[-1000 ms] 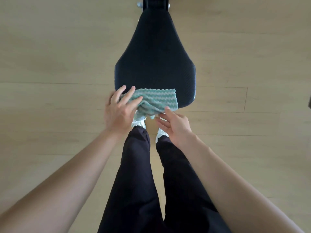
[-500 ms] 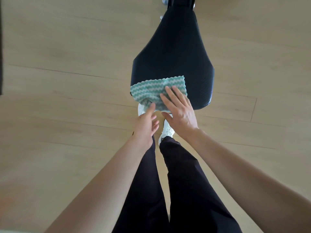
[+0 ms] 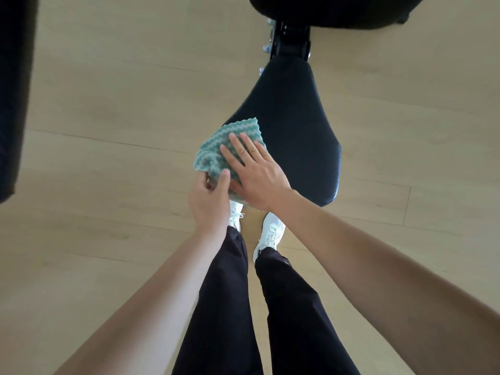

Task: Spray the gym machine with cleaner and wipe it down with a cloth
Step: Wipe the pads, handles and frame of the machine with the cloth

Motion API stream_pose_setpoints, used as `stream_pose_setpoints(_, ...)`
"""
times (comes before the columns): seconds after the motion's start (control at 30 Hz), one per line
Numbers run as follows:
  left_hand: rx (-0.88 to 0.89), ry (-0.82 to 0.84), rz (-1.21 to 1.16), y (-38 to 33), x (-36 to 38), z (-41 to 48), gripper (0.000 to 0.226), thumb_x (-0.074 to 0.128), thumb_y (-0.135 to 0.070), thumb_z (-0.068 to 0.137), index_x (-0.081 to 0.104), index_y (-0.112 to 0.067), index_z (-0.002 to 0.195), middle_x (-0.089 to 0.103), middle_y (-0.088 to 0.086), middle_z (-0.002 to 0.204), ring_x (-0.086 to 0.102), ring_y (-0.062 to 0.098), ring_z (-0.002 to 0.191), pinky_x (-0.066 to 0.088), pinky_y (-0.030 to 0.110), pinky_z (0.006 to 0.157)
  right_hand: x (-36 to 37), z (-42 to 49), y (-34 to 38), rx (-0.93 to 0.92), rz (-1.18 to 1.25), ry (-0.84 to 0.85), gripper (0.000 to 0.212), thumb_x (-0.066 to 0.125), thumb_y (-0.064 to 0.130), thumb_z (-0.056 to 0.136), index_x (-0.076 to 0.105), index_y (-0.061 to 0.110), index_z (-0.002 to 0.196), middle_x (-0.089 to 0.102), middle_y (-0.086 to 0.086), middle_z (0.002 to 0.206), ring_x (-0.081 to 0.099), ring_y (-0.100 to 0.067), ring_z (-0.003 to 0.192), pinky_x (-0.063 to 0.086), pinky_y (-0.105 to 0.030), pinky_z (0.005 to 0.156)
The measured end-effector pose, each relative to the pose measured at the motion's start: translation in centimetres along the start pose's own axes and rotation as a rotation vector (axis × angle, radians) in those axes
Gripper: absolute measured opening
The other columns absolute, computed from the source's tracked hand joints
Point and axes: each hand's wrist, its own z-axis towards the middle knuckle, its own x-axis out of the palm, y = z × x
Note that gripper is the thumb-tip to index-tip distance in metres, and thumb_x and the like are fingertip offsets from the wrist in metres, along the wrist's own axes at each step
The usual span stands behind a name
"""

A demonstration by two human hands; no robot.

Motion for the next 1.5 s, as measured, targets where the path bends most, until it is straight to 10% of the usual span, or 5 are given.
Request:
stream_pose_setpoints(0.2,0.309,0.318,0.48,0.5,1.6,1.7,0.069,0.052,-0.018,0.104,0.02,-0.021,0.164,0.02,0.001,0.172,0.015,0.019,0.159,0.017,0.034,0.128,-1.8,0.7,-3.9,0.226,-0.044,0.048,0.077,0.018,0.06,0.106,0.0,0.014,0.165,-0.008,-0.013,0.172,-0.006,-0.026,0.16,0.001,-0.041,0.13)
stream_pose_setpoints(0.4,0.703,0.552,0.8,1.4,2.7,0.9,0.054,0.049,-0.014,0.106,0.038,-0.018,0.159,0.019,0.009,0.171,0.006,0.034,0.159,0.023,0.046,0.127,-1.7,-4.5,-6.1,0.408,0.01,0.035,0.079,0.02,0.06,0.105,0.005,0.01,0.165,-0.001,-0.02,0.171,0.0,-0.033,0.16,0.007,-0.045,0.13)
stream_pose_setpoints(0.9,0.724,0.426,1.005,0.3,1.3,4.6,0.053,0.04,-0.022,0.108,0.036,-0.004,0.158,0.015,0.027,0.168,0.012,0.041,0.157,0.014,0.047,0.129,-1.3,-1.9,-3.6,0.3,0.054,0.033,0.07,0.036,0.055,0.104,0.031,0.012,0.16,0.022,-0.024,0.167,0.015,-0.042,0.157,0.016,-0.055,0.127)
stream_pose_setpoints(1.2,0.867,0.621,1.16,-7.0,10.6,11.7,0.061,0.039,-0.026,0.109,0.016,-0.026,0.165,-0.005,0.014,0.173,-0.006,0.033,0.16,0.002,0.053,0.128,-4.8,3.4,-11.5,0.444,0.101,0.065,0.076,0.03,0.054,0.108,-0.001,0.013,0.165,-0.007,-0.01,0.173,-0.007,-0.023,0.16,0.001,-0.041,0.13)
stream_pose_setpoints(1.5,1.085,0.701,1.07,-4.7,11.0,8.8,0.053,0.049,-0.035,0.107,0.039,-0.026,0.158,0.021,0.006,0.171,0.012,0.03,0.159,0.015,0.055,0.126,-2.3,-2.6,-10.7,0.603,0.284,-0.084,0.065,0.034,0.04,0.111,0.009,0.013,0.165,0.005,-0.008,0.173,0.001,-0.023,0.16,0.005,-0.038,0.13)
